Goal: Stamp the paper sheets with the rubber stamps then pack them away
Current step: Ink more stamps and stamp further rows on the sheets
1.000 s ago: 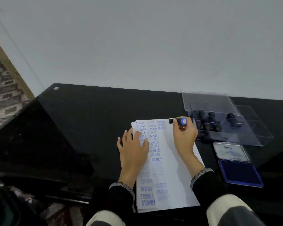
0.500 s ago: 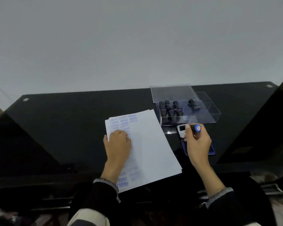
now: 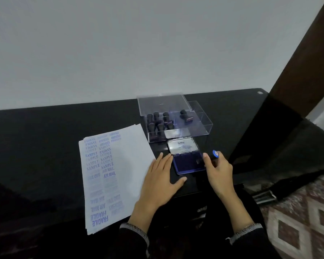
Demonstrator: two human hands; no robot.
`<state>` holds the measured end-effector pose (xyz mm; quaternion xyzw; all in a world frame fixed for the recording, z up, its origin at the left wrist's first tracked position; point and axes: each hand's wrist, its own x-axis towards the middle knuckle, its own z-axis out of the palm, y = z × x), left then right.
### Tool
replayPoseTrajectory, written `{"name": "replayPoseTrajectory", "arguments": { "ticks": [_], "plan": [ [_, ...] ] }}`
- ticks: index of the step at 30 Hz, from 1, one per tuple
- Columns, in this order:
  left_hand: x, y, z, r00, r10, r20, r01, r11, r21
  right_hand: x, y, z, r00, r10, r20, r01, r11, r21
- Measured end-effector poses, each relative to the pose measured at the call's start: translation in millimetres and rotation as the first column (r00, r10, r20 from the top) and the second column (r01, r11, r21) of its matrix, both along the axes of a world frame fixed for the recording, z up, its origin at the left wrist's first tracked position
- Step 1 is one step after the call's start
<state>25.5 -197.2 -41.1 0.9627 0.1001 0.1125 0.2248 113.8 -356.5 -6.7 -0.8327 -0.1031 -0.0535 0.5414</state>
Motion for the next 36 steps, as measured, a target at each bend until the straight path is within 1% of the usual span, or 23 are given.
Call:
{"name": "replayPoseTrajectory", "arguments": {
  "ticks": [3,10,17,19,20,22,24,27,30,33,36],
  "plan": [
    [1.2,-0.4,-0.1,1.000,0.013,0.002,-0.013,1.000,0.006,0.9,1.6,0.4,0.999,0.047,0.002,-0.047,0.998,-0.038],
    [1.0,-0.1,-0.8,1.000,0.022,0.010,-0.022,1.000,-0.021,2.8,4.6,2.6,0.995,0.100,0.023,-0.097,0.990,-0.105],
    [2.2,-0.4,-1.7,1.000,0.019,0.024,-0.018,0.998,-0.053,6.7,10.4,-5.9,0.975,0.174,0.136,-0.127,0.947,-0.296],
    [2.3,-0.3,0.0,0.999,0.024,0.038,-0.018,0.991,-0.130,6.8,12.3,-9.8,0.968,0.191,0.161,-0.126,0.931,-0.344],
    [2.3,0.0,2.4,0.998,0.041,0.052,-0.029,0.976,-0.214,6.4,12.9,-11.8,0.965,0.192,0.179,-0.118,0.926,-0.358],
    [2.4,1.5,9.8,0.991,0.096,0.096,-0.049,0.913,-0.406,4.1,13.7,-15.7,0.960,0.187,0.209,-0.099,0.923,-0.371],
    [0.8,6.0,18.8,0.974,0.150,0.170,-0.048,0.870,-0.490,1.8,14.5,-17.5,0.960,0.172,0.219,-0.080,0.923,-0.375],
    [-4.5,19.7,33.6,0.933,0.244,0.265,-0.064,0.837,-0.543,0.9,14.5,-16.4,0.963,0.143,0.230,-0.069,0.951,-0.302],
    [-11.2,43.2,43.9,0.891,0.336,0.305,-0.128,0.831,-0.541,1.6,14.2,-15.4,0.974,0.113,0.195,-0.064,0.969,-0.239],
    [-22.6,74.0,43.8,0.854,0.436,0.285,-0.245,0.819,-0.519,-0.2,15.1,-17.6,0.971,0.128,0.200,-0.073,0.962,-0.262],
    [-38.2,104.9,36.0,0.805,0.548,0.228,-0.395,0.781,-0.484,-0.9,15.8,-19.6,0.968,0.129,0.215,-0.064,0.956,-0.286]
  ]
}}
